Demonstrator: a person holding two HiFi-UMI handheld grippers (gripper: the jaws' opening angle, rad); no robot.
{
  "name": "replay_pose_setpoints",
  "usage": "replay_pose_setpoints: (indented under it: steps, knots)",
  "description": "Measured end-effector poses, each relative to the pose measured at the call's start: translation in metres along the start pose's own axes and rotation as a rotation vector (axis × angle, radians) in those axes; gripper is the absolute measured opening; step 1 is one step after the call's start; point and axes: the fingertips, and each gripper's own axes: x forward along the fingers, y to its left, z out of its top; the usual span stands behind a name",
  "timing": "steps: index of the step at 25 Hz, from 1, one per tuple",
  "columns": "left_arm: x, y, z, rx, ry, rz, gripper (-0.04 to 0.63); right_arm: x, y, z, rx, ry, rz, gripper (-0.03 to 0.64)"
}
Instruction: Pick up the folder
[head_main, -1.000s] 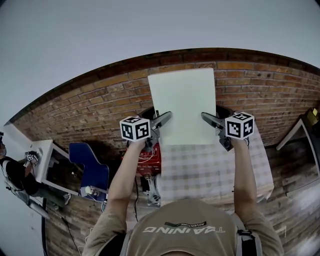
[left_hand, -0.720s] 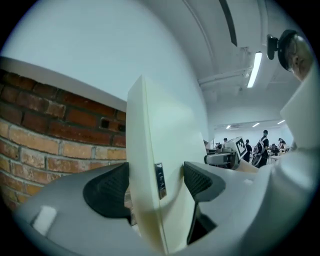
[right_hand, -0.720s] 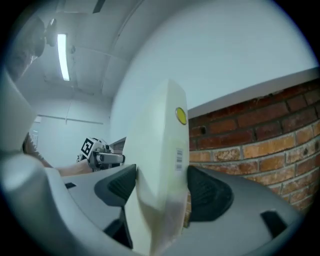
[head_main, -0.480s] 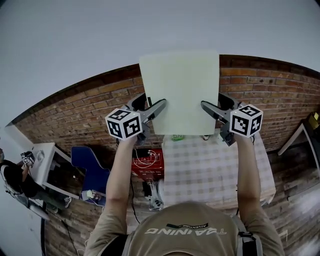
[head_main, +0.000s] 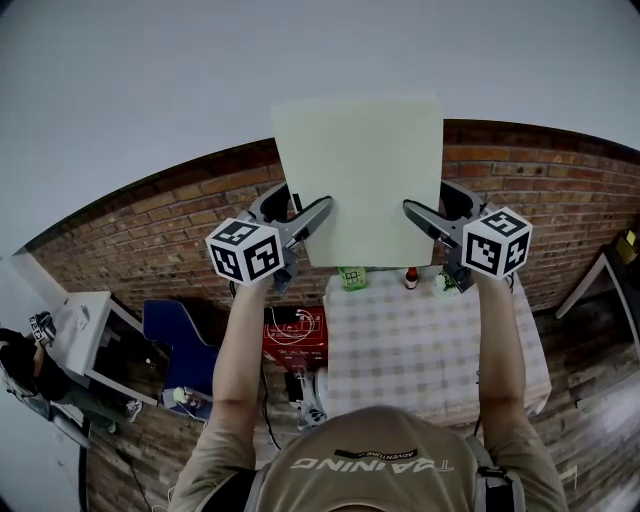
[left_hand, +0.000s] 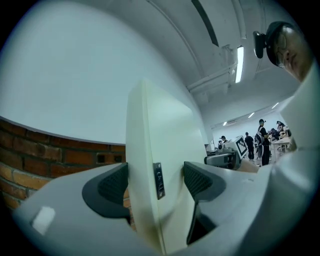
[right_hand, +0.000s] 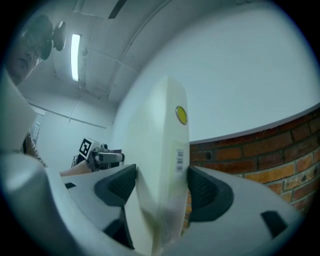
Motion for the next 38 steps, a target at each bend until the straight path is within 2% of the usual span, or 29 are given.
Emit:
replay_pose_setpoints:
  steps: [7, 12, 20, 38]
  knots:
    - [0.012, -0.005, 0.006, -0.008, -0.011, -0.019, 0.339, -0.008, -0.010, 0.006, 0.011, -0.022, -0.009, 0.288]
    - [0.010, -0.011, 0.009, 0.031, -0.017, 0.002, 0.339, -0.011, -0.009, 0.004, 0.004, -0.018, -0.007, 0.288]
    - [0.002, -0.007, -0.006, 0.013, 0.001, 0.033, 0.340, -0.004, -0.003, -0.004, -0.036, 0.028, -0.003, 0.288]
    - [-0.015, -0.006, -0.015, -0.015, -0.010, 0.044, 0.341, 0.001, 0.012, -0.016, 0.010, 0.059, 0.009, 0.288]
